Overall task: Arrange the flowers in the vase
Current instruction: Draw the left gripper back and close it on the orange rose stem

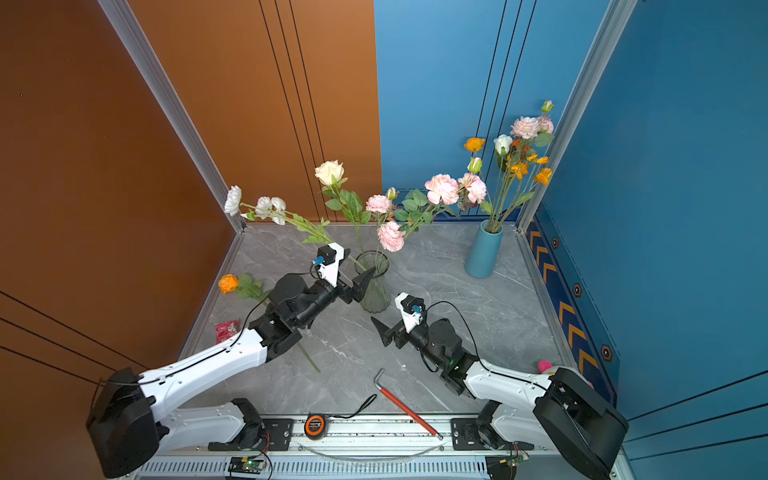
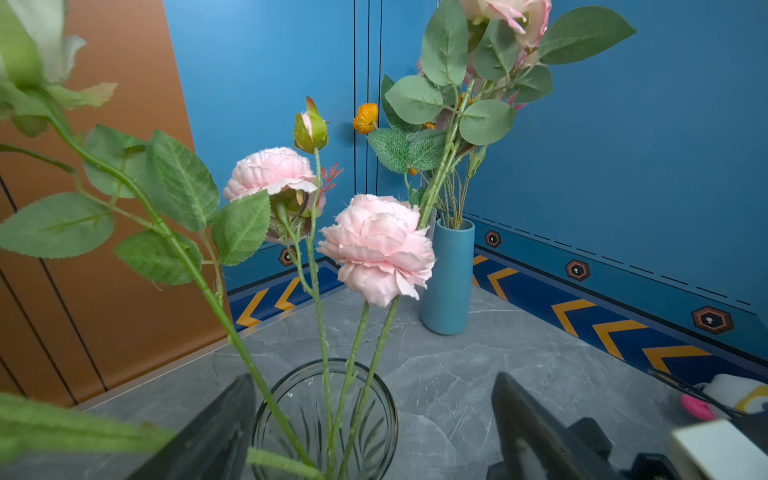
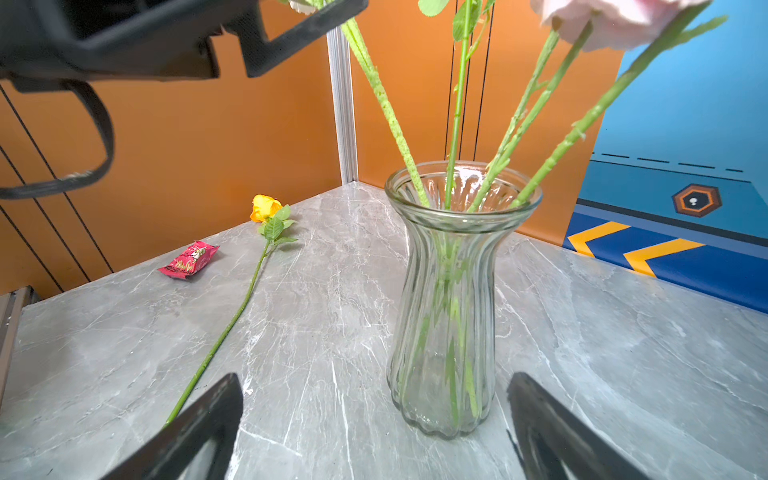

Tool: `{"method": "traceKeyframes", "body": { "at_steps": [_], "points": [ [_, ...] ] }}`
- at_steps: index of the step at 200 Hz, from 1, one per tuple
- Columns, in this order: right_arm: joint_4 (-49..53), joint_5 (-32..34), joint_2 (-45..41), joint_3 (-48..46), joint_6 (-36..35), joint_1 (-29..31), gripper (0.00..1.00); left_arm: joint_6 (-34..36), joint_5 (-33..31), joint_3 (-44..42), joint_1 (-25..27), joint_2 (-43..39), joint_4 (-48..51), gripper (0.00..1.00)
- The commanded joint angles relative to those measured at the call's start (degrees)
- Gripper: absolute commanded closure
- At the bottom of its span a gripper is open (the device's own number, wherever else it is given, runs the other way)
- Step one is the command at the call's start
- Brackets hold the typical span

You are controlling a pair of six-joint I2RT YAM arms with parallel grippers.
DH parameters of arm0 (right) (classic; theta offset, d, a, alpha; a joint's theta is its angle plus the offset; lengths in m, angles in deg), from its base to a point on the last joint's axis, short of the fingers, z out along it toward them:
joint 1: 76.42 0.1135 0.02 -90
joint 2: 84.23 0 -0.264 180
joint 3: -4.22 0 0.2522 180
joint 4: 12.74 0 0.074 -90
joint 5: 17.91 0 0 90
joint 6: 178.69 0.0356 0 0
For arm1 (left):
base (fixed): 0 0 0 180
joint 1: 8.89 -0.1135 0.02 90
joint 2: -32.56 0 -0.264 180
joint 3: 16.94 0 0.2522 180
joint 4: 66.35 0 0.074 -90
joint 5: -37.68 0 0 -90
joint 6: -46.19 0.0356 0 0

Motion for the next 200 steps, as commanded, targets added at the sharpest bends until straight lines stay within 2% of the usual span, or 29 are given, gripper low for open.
{"method": "traceKeyframes", "body": {
  "at_steps": [1,15,18,28,48,56,72,91,112,147,177,200],
  "points": [
    [1.8,-0.5,-0.7,1.2,-2.4,1.9,0.00,0.4,-2.9,-2.1,0.0,-6.9,17.8,0.12],
    [1.7,0.2,-0.2,1.4,-3.0,3.3,0.00,-1.0,-7.3,-3.4,-0.6,-10.4,24.6,0.13],
    [1.4,0.2,0.0,1.4,-3.0,3.4,0.00,-1.6,-8.3,-3.6,-0.8,-11.0,26.0,0.17],
    [0.5,0.2,0.7,1.4,-3.0,4.1,0.00,-5.3,-12.6,-4.1,-1.8,-12.3,30.0,0.21],
    [-0.5,-0.4,2.2,1.8,-2.7,5.1,0.00,-19.6,-22.7,-4.6,-6.5,-13.7,39.9,0.29],
    [-1.0,-0.8,3.0,2.0,-2.4,5.4,0.00,-25.7,-24.4,-4.7,-9.8,-13.7,44.8,0.31],
    [-2.5,-1.3,5.2,2.4,-2.2,5.9,0.00,-33.4,-21.8,-6.2,-17.4,-12.7,49.2,0.34],
    [-2.8,-1.3,6.8,2.7,-2.3,6.1,0.00,-35.3,-11.4,-8.5,-26.1,-8.3,47.4,0.37],
    [-2.8,-1.3,7.2,2.7,-2.5,6.0,0.00,-40.1,-5.7,-9.1,-32.5,-0.6,47.6,0.46],
    [-2.1,-1.1,7.0,2.7,-3.0,5.5,0.00,-47.4,-12.1,-7.6,-34.5,8.5,46.7,0.57],
    [-2.2,-1.8,7.3,2.8,-2.8,5.1,0.00,-50.1,-15.8,-4.8,-34.7,11.7,47.3,0.62],
    [-1.4,-2.6,6.8,2.9,-3.7,5.5,0.00,-49.0,-19.2,-2.3,-34.9,14.7,48.9,0.65]
  ]
}}
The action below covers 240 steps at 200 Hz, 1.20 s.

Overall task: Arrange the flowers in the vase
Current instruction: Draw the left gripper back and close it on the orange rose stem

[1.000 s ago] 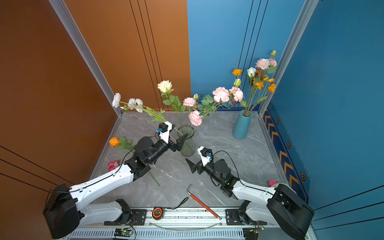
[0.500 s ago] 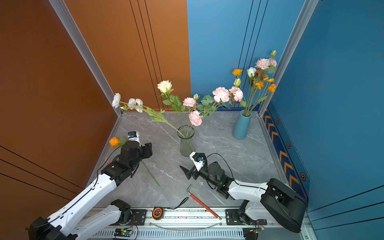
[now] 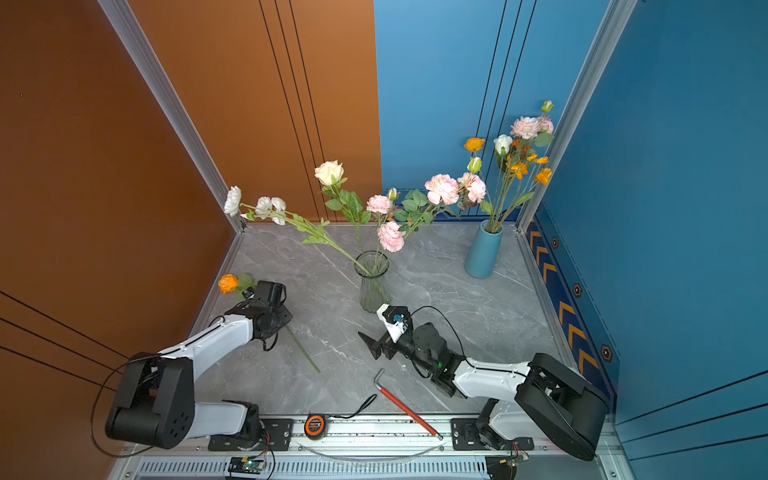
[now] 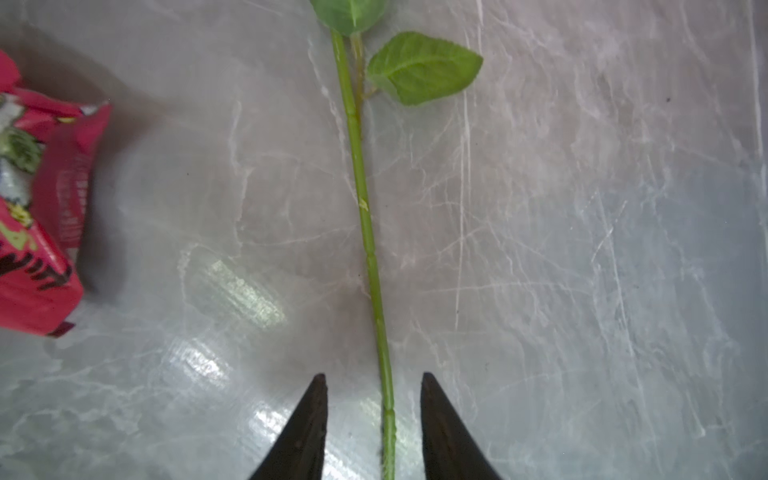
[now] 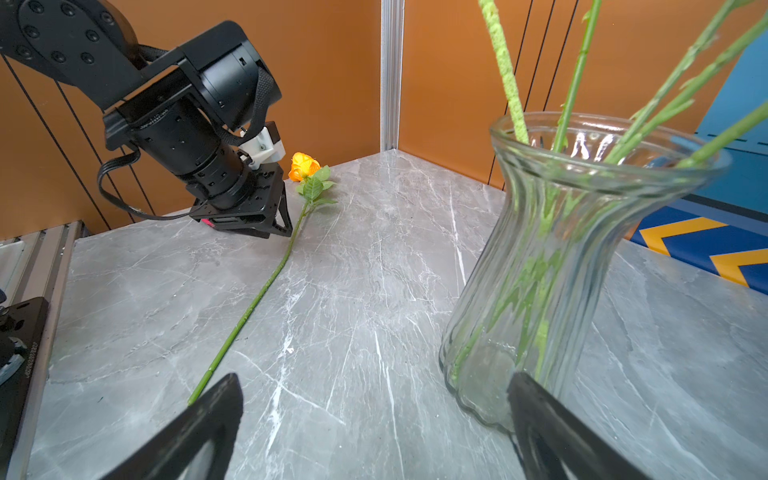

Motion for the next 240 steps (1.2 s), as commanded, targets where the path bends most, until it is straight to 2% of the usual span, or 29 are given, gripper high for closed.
{"method": "traceKeyframes", "body": {
  "at_steps": [1,35,87,140,194,240],
  "points": [
    [-0.7,-1.9,-0.3,1.2,-1.4,0.1,0.00,-1.7,-5.3,3.4,-0.6,2.5,2.6,0.65],
    [-0.2,-2.7,-2.2,0.4,-3.6,0.5,0.00,-1.7,-3.8,5.2,-3.5,7.8,2.5,0.66],
    [0.1,-2.2,-1.5,0.7,-3.7,0.4,0.00,-0.8,-1.3,5.4,-4.9,11.8,-1.1,0.68],
    [0.0,-1.8,-1.0,0.7,-3.6,0.2,0.00,-0.6,-1.0,4.7,-3.9,9.9,-2.0,0.70],
    [0.0,-2.0,-0.3,1.0,-3.5,0.1,0.00,-2.7,-3.6,3.0,-2.3,7.6,-3.9,0.73],
    [0.2,-1.8,-0.6,0.8,-3.6,0.1,0.00,-2.8,0.4,6.6,-4.2,13.9,-4.9,0.72]
  ]
}}
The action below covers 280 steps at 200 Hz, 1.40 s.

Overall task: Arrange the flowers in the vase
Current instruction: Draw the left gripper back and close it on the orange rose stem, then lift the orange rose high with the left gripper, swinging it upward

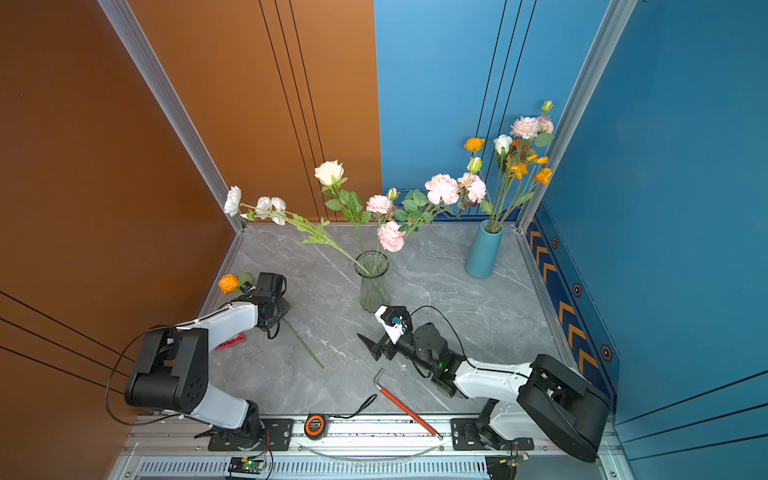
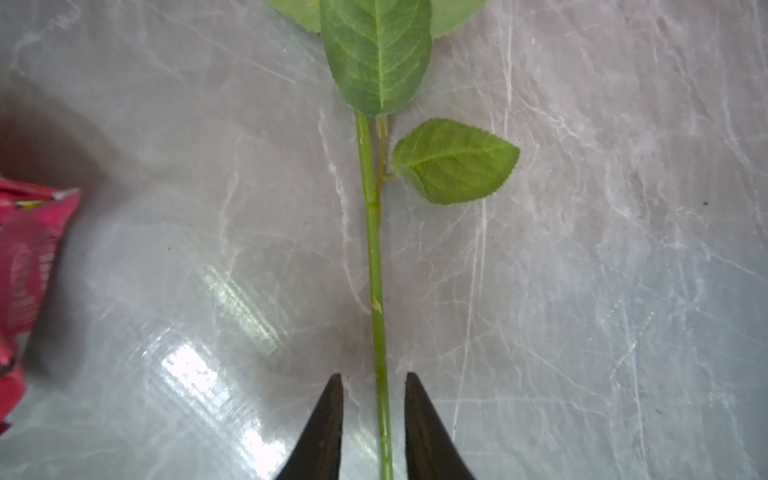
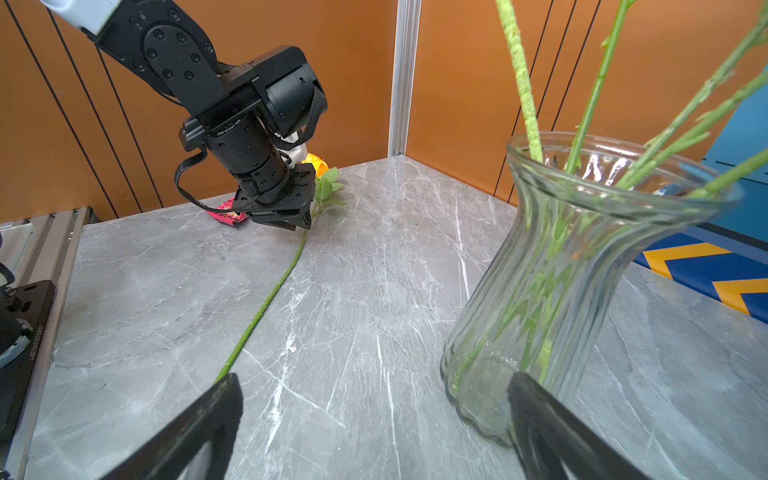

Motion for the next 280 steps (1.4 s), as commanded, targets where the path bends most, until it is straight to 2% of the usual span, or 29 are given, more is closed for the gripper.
{"method": "traceKeyframes", "body": {
  "at_steps": [1,47,57,71,101,124,140,189,209,221,237,254,269,280],
  "points": [
    [0.2,-0.4,0.1,0.8,-0.6,0.0,0.00,-0.2,1.9,2.6,-0.8,3.9,0.2,0.72],
    [0.9,-0.2,-0.7,0.7,-1.0,-0.3,0.00,-1.0,1.9,4.7,-0.3,7.0,3.3,0.75],
    [0.9,-0.2,-0.9,0.6,-1.0,-0.4,0.00,-0.6,2.3,4.6,-0.2,7.1,3.4,0.81],
    [1.0,-0.3,-1.2,0.5,-1.0,-0.4,0.00,0.2,3.0,4.3,-0.3,6.9,3.4,1.00],
    [0.6,-0.5,-0.6,0.6,-0.8,-0.7,0.00,-0.6,2.4,2.6,0.1,3.9,2.8,1.00],
    [-0.4,-0.5,0.4,0.4,-0.6,-1.1,0.00,-0.2,1.7,3.3,1.2,-1.9,2.8,1.00],
    [-0.5,-0.6,0.5,0.4,-0.4,-1.1,0.00,2.2,-2.7,4.9,3.4,-8.1,4.0,1.00],
    [-3.6,-2.1,0.0,-0.9,2.7,-3.2,0.00,12.0,-23.0,6.7,13.9,-24.5,0.3,1.00],
    [-5.4,-3.2,-0.2,-1.6,4.5,-4.6,0.00,24.4,-34.1,2.3,21.4,-32.0,-15.8,1.00],
    [-5.3,-3.5,-0.5,-1.7,4.7,-5.0,0.00,33.0,-36.4,0.9,24.8,-35.1,-25.9,1.00],
    [-5.3,-3.6,-0.5,-1.7,4.9,-5.3,0.00,40.2,-35.4,2.9,26.8,-37.6,-29.6,1.00],
    [-5.5,-3.7,-0.2,-1.8,5.1,-5.6,0.00,45.4,-30.2,3.8,28.4,-39.8,-34.6,1.00],
    [-6.8,-4.2,0.4,-1.8,5.7,-5.8,0.00,49.3,-24.7,3.3,29.4,-40.5,-41.5,1.00],
    [-6.9,-4.5,0.1,-2.0,6.1,-6.1,0.00,51.1,-17.3,4.2,29.4,-39.8,-44.2,1.00]
  ]
}}
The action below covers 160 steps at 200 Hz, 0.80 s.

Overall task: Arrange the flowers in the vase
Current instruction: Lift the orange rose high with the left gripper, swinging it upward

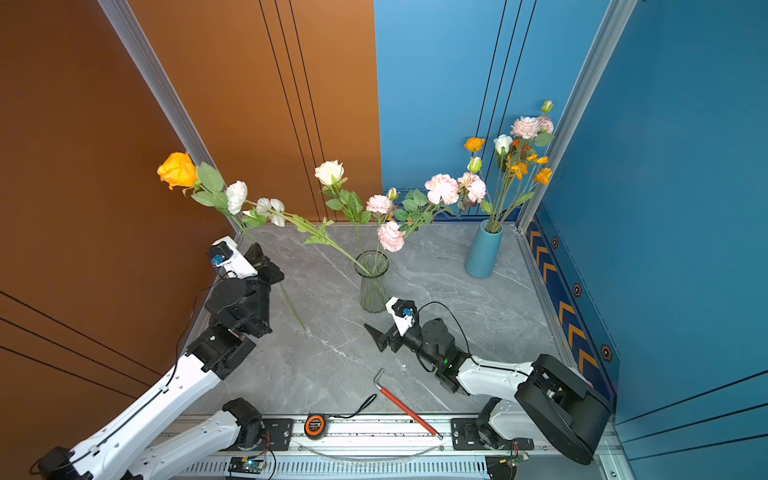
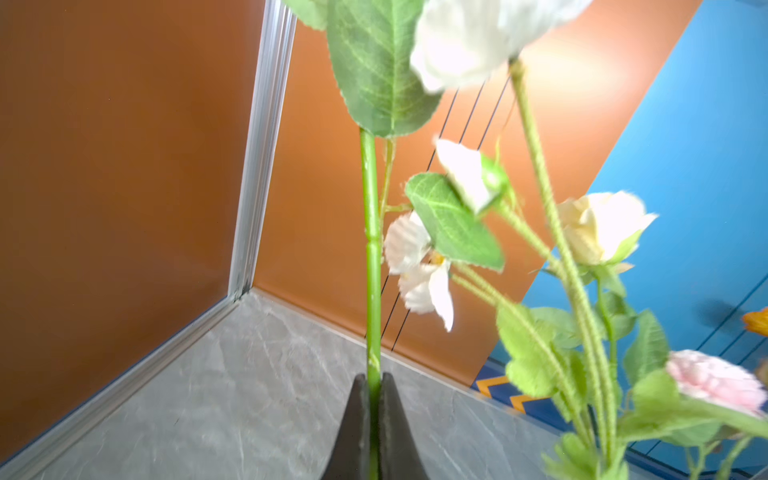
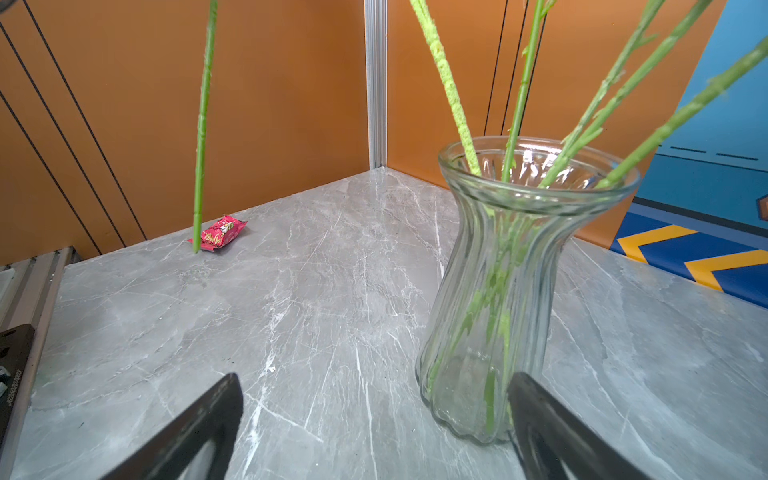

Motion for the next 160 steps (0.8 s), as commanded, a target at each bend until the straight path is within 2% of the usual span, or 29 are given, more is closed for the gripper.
{"method": "traceKeyframes", "body": {
  "at_steps": [1,16,39,56,73,91,111,123,149,160],
  "points": [
    [-2.9,-1.6,0.0,-0.8,1.8,-0.6,0.00,10.8,10.6,1.7,1.0,0.3,-12.4,1.00],
    [-2.5,-1.6,-1.1,-1.1,1.8,-0.8,0.00,12.1,16.5,5.2,2.0,2.7,-12.4,1.00],
    [-2.1,-1.5,-2.6,-1.6,1.9,-1.1,0.00,11.9,21.9,9.0,3.6,5.7,-12.4,1.00],
    [-1.7,-1.7,-3.5,-1.6,1.8,-1.1,0.00,14.0,21.3,10.4,6.0,6.9,-12.9,1.00],
    [-1.3,-1.7,-3.9,-1.7,1.7,-1.1,0.00,22.1,18.1,11.2,8.1,7.9,-14.5,1.00],
    [-1.4,-1.7,-4.0,-1.7,1.9,-1.2,0.00,27.9,13.5,11.9,7.9,8.4,-14.8,1.00],
    [-1.4,-2.0,-4.0,-1.7,1.9,-1.3,0.00,29.1,8.6,11.8,4.6,8.3,-13.9,1.00],
    [-1.4,-2.0,-4.0,-1.7,2.0,-1.2,0.00,26.4,7.8,11.9,1.3,7.6,-9.8,1.00],
    [-1.1,-1.8,-4.1,-1.7,1.8,-1.3,0.00,13.1,14.0,10.8,-9.2,4.8,-0.1,1.00],
    [-1.1,-1.8,-4.0,-1.6,1.7,-1.3,0.00,9.7,16.3,10.1,-12.7,3.7,2.0,1.00]
  ]
}}
